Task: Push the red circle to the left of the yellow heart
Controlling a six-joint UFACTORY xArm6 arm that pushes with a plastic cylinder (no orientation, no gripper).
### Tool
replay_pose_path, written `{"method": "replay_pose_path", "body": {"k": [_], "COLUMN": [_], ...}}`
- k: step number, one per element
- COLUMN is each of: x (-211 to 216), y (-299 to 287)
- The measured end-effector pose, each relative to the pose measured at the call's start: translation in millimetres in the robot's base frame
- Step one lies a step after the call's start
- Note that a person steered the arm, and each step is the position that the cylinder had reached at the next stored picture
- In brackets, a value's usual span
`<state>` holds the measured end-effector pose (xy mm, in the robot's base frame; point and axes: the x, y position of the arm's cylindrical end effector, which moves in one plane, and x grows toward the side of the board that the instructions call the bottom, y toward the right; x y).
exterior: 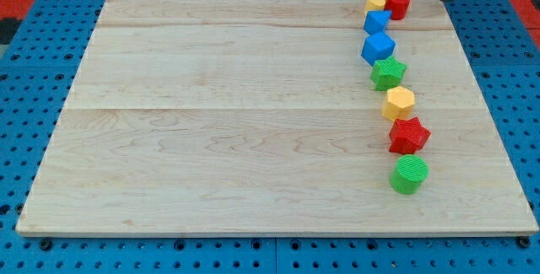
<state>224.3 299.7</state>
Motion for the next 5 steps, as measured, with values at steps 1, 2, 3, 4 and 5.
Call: {"method": "replay_pose_path", "body": {"k": [1, 2, 3, 4, 5], "x": [37, 31, 15, -1, -11], "y": [-39, -56, -57, -60, -62]}}
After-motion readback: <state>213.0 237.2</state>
